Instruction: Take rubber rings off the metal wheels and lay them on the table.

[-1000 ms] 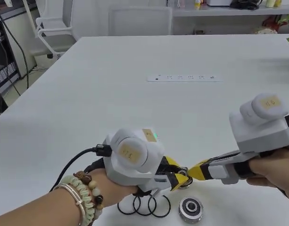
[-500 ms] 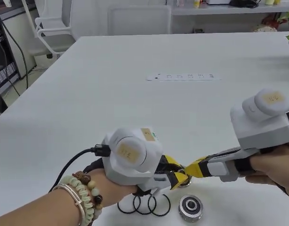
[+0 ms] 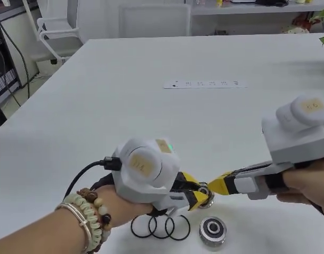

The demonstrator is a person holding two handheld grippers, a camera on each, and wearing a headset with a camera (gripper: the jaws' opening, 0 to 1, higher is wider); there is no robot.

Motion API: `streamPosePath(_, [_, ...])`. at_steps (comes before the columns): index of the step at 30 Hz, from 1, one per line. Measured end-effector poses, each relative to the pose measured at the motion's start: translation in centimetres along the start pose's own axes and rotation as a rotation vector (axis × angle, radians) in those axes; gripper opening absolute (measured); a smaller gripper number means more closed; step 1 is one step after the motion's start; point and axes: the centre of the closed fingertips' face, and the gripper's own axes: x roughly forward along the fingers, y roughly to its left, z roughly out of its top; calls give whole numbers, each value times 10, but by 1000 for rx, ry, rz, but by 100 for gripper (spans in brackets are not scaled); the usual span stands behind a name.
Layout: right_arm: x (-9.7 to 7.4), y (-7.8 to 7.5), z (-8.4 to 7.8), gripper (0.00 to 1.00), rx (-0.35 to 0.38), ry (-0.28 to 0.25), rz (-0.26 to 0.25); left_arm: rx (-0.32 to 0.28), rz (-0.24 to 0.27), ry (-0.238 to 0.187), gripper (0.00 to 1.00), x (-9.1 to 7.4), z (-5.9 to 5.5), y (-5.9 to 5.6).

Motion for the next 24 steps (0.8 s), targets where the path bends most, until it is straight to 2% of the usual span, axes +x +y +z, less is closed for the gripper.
streamPosePath(4, [-1, -2, 0, 0, 2, -5, -8, 12, -5, 16, 14, -3, 1, 0])
streamPosePath(7, [-1, -2, -1, 0, 4, -3, -11, -17, -5, 29, 14, -5, 1, 0])
streamPosePath(9, [0, -4, -3, 0, 1, 3, -20, -32, -27, 18, 14, -6, 4, -5])
streamPosePath(12, [-1, -5, -3, 0, -9, 3, -27, -25, -27, 2, 17, -9, 11, -6])
streamPosePath(19, [-5, -6, 7, 0, 16, -42, -25, -22, -14, -83, 22, -21, 40, -2])
streamPosePath(22, [-5, -6, 7, 0, 16, -43, -30, -43, 6, -149, 30, -29, 60, 3])
streamPosePath(24, [-6, -7, 7, 0, 16, -43, -31, -45, 6, -183, 30, -35, 70, 3])
